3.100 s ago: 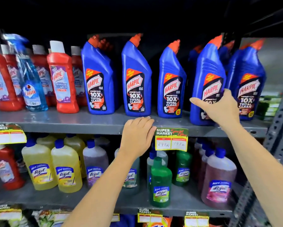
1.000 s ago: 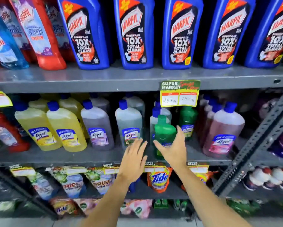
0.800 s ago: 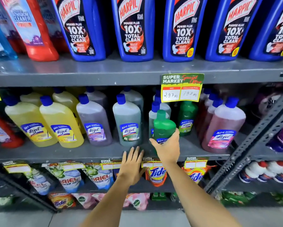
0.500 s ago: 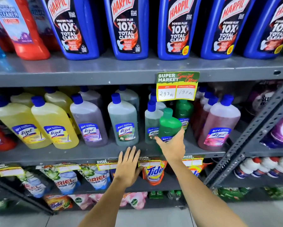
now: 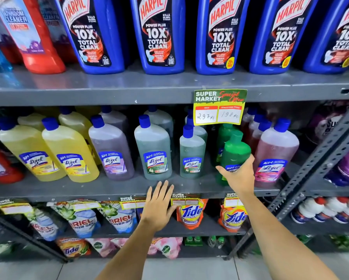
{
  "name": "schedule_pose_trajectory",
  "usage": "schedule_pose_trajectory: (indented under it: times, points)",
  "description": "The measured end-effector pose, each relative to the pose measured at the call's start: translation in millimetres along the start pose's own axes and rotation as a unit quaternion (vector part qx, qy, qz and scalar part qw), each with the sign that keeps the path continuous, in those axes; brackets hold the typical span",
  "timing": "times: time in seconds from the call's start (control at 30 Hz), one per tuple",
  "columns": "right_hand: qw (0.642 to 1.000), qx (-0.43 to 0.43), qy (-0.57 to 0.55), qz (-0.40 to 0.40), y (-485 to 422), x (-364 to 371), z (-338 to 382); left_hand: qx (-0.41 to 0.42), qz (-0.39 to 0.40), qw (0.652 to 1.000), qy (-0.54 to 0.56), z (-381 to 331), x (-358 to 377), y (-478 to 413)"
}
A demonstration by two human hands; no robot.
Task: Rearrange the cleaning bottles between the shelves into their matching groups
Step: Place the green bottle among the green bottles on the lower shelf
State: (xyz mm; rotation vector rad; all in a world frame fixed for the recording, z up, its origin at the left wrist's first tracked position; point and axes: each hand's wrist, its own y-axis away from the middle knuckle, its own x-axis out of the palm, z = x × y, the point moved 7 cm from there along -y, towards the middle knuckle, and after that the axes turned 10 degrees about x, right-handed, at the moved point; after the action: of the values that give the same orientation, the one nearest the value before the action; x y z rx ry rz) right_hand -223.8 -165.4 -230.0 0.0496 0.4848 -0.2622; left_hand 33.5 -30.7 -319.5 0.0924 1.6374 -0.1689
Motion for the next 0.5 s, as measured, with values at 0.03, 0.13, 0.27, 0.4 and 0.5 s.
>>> schedule_pose_trajectory:
  times: [0.03, 0.13, 0.27, 0.4, 0.5]
  points:
    - [1.000, -0.003, 0.000, 0.010, -2.0, 0.1, 0.0, -0.001, -0.003, 1.000, -0.001, -0.3, 0.2, 0.3]
    - [1.000, -0.005, -0.002, 0.020, -5.0, 0.0, -1.0, -0.006, -0.011, 1.000, 0.005, -1.0, 1.1, 0.9]
    - [1.000, -0.010, -0.002, 0.009, -3.5, 0.9, 0.9, -0.011, -0.010, 1.000, 0.002, 0.1, 3.3, -0.7]
    - [1.000, -0.004, -0.007, 0.015, -8.3, 6.5, 4.6, -0.013, -0.016, 1.000, -0.008, -0.3, 3.6, -1.4]
    - [1.000, -0.004, -0.004, 0.009, -9.6, 8.2, 4.0, -0.014, -0.021, 1.000, -0.011, 0.0, 4.2, -1.4]
